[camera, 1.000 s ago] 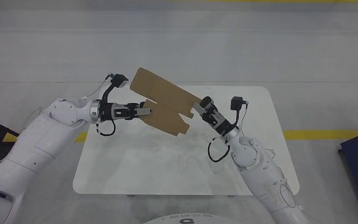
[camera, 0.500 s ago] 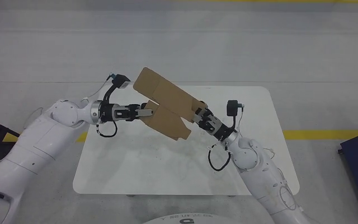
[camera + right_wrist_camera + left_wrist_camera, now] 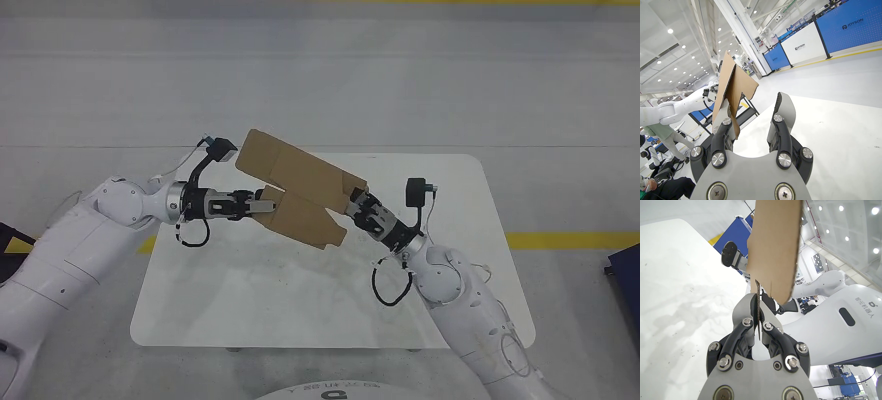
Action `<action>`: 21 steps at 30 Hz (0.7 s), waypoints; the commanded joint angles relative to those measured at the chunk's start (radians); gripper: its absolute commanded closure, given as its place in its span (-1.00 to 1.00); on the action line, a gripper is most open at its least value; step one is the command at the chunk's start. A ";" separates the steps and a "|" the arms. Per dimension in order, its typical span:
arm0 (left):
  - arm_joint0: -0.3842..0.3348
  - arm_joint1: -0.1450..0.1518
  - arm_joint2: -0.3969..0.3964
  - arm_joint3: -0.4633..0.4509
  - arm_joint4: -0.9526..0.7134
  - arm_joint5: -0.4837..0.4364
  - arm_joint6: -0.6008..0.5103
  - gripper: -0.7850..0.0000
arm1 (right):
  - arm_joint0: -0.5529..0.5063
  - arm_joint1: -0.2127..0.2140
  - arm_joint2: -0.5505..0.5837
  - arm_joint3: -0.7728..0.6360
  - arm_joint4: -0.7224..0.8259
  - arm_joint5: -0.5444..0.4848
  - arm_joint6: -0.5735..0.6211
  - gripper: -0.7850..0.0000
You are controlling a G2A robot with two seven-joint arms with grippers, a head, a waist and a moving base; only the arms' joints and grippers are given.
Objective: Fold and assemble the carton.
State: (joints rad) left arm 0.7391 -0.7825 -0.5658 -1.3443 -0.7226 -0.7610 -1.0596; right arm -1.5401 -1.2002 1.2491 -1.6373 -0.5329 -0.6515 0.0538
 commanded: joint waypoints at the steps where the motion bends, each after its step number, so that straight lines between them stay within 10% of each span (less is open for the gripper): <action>1: -0.004 0.001 0.005 0.005 0.003 -0.003 0.003 1.00 | 0.004 0.000 0.000 0.007 0.003 -0.001 -0.001 -0.10; 21: -0.041 0.011 0.061 -0.001 0.007 0.013 -0.012 1.00 | 0.015 0.005 -0.001 0.011 -0.008 -0.048 0.043 -0.13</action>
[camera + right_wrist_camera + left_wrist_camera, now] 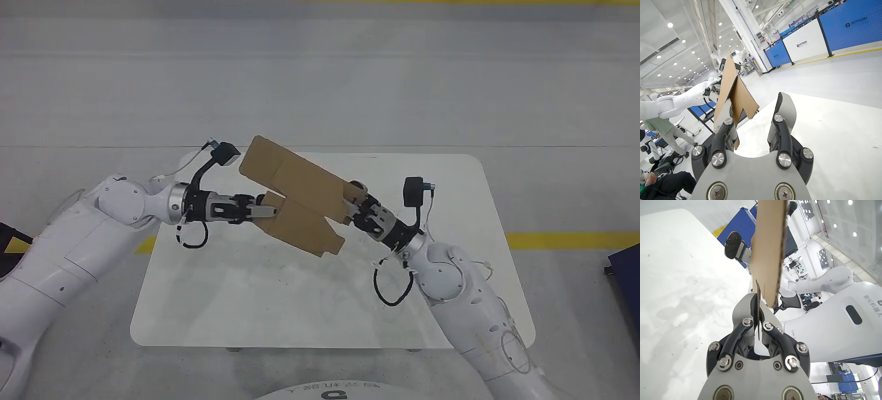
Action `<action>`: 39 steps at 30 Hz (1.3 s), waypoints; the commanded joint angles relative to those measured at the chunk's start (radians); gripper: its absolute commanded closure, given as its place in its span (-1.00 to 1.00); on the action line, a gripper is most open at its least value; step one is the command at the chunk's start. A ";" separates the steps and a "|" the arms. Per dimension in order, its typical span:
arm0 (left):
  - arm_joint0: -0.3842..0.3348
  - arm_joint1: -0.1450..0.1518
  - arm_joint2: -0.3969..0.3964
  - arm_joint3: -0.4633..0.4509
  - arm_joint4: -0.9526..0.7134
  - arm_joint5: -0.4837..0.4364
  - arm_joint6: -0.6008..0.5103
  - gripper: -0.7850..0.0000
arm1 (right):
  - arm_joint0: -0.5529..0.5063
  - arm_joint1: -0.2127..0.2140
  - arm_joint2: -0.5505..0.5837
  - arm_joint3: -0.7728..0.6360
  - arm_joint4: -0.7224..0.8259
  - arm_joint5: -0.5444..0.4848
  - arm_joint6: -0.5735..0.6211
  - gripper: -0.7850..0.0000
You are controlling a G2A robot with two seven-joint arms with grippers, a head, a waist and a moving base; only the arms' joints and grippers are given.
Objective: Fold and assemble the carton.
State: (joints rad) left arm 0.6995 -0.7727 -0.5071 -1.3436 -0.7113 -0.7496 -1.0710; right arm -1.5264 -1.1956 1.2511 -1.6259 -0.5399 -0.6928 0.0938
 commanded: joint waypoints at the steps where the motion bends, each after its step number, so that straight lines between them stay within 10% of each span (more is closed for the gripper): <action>1: -0.003 0.001 0.004 -0.003 -0.006 0.001 -0.001 1.00 | 0.002 0.000 -0.006 0.000 0.000 -0.015 0.005 -0.15; 14: -0.022 0.002 0.034 0.007 -0.009 0.000 0.000 1.00 | -0.002 0.006 -0.008 -0.009 0.018 -0.098 0.016 0.16; 20: -0.029 -0.002 0.047 0.023 -0.014 -0.004 0.004 1.00 | -0.013 0.001 -0.012 -0.017 -0.084 -0.099 -0.077 1.00; 39: -0.037 -0.019 0.049 0.089 -0.041 0.007 -0.007 1.00 | -0.059 -0.008 -0.048 -0.027 -0.512 -0.090 -0.392 1.00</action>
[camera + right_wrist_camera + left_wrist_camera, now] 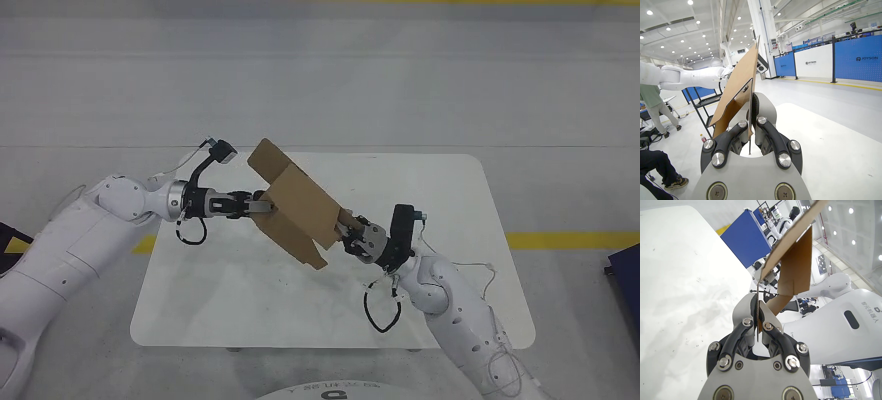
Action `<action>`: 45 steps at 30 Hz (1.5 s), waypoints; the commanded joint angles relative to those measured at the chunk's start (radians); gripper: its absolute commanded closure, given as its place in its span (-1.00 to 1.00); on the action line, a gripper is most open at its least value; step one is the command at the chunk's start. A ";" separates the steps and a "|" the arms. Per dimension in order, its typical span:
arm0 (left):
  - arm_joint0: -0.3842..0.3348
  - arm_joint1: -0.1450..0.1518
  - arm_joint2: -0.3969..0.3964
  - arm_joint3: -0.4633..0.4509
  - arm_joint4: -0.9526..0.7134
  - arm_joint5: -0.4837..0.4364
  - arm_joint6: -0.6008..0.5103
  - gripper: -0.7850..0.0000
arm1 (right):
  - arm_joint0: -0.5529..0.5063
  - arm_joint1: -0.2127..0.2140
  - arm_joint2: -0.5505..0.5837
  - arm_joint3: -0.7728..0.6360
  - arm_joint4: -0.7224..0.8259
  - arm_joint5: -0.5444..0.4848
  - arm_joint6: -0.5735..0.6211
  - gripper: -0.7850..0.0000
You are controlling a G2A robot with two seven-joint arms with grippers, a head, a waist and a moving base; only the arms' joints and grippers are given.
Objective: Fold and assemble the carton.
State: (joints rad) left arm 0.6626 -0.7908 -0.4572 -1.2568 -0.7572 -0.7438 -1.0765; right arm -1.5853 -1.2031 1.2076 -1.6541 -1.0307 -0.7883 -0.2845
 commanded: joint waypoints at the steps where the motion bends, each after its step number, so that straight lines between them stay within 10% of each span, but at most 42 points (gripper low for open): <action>1: 0.001 -0.003 -0.001 0.004 0.008 0.001 -0.001 1.00 | 0.000 -0.001 -0.008 0.004 -0.033 0.011 -0.023 1.00; 3: -0.001 -0.005 -0.002 0.009 0.020 0.002 -0.002 1.00 | 0.003 -0.002 -0.015 0.008 -0.044 0.022 -0.039 1.00; 6: -0.001 -0.008 -0.007 0.021 0.039 -0.010 0.010 1.00 | 0.008 -0.004 -0.015 0.018 -0.021 0.026 -0.057 0.18; 9: -0.006 -0.008 -0.018 0.055 0.087 -0.036 0.036 1.00 | 0.011 -0.002 -0.004 0.032 0.022 0.002 -0.063 -0.09; 18: -0.003 -0.021 -0.026 0.076 0.146 -0.064 0.064 1.00 | 0.035 0.012 0.014 0.071 0.150 -0.168 0.026 -0.32; 40: -0.007 -0.062 -0.044 0.130 0.218 -0.054 0.054 1.00 | 0.058 0.014 -0.045 0.032 0.101 -0.145 0.151 -0.33; 43: -0.007 -0.065 -0.052 0.134 0.229 -0.057 0.058 1.00 | 0.065 0.012 -0.048 0.036 0.118 -0.119 0.141 -0.43; 45: -0.007 -0.066 -0.059 0.137 0.244 -0.067 0.067 1.00 | 0.077 0.009 -0.039 0.054 0.187 -0.084 0.128 -0.91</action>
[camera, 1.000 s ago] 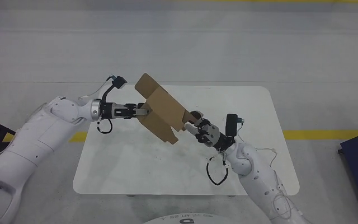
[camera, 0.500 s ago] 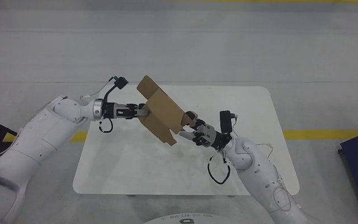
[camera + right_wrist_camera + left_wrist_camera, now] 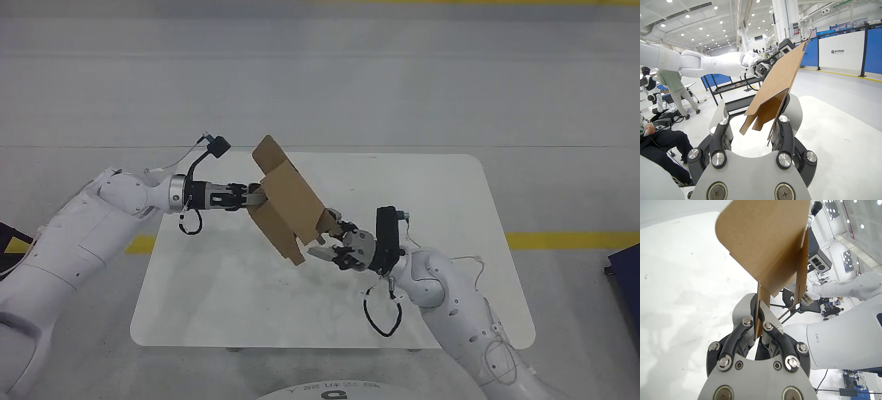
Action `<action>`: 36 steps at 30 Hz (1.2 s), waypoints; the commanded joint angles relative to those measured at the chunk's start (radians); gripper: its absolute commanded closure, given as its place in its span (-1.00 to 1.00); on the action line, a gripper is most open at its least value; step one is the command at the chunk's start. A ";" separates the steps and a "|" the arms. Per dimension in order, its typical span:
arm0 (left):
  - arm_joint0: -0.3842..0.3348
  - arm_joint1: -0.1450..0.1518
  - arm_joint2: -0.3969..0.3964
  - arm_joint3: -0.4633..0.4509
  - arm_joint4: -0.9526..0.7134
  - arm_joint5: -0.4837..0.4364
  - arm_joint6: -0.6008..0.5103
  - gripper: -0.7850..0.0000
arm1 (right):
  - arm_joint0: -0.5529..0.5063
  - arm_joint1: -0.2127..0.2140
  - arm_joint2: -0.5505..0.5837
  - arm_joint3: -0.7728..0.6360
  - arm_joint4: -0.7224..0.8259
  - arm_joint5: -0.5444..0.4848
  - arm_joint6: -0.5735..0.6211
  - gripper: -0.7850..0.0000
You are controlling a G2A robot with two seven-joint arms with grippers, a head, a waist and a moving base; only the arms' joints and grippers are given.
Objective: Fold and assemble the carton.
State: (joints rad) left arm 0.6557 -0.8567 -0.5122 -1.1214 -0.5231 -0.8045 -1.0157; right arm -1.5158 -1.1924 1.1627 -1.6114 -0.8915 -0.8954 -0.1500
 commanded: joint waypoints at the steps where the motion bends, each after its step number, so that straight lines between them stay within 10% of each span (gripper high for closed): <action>1: 0.000 0.000 -0.008 0.001 0.021 -0.012 0.012 1.00 | 0.017 -0.003 0.012 0.021 0.093 0.057 -0.005 -0.89; 15: 0.025 0.018 -0.092 -0.081 0.371 -0.088 0.169 1.00 | 0.139 -0.031 0.023 0.087 0.433 0.388 0.053 -0.91; 36: 0.060 0.003 -0.146 -0.203 0.513 0.062 0.244 1.00 | 0.206 -0.059 -0.056 0.153 0.607 0.321 0.228 -1.00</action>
State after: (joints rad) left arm 0.7149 -0.8512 -0.6565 -1.3275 -0.0055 -0.7611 -0.7793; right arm -1.3038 -1.2520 1.1041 -1.4510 -0.2869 -0.5679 0.0689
